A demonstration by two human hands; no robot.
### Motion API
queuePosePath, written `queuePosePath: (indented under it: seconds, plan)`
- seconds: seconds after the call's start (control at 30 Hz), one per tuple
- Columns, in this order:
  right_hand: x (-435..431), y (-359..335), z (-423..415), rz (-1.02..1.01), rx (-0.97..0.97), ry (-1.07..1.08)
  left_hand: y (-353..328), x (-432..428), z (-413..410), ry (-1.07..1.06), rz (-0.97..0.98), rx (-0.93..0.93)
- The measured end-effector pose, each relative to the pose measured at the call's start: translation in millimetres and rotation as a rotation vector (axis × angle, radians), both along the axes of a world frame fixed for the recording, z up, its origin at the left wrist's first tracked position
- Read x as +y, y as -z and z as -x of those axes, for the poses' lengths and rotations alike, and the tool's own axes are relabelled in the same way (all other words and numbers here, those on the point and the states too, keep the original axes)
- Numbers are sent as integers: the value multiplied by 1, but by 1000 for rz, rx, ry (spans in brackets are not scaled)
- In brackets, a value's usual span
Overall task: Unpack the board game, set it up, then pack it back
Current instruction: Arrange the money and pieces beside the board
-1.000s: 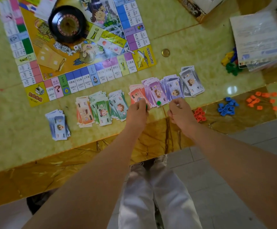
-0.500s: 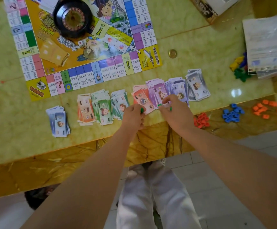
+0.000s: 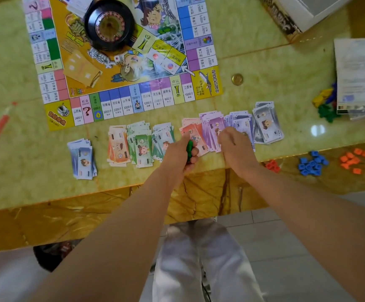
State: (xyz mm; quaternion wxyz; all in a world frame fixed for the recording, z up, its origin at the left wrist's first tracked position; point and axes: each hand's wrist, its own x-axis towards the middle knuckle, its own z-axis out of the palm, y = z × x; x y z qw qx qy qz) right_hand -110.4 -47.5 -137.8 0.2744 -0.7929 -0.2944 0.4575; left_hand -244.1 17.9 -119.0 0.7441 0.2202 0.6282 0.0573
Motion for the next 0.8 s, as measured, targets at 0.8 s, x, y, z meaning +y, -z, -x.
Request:
queuePosePath:
  seconds: [0.8]
  plan:
    - [106, -43, -4, 150, 575, 394, -34, 99, 1, -81, 10, -28]
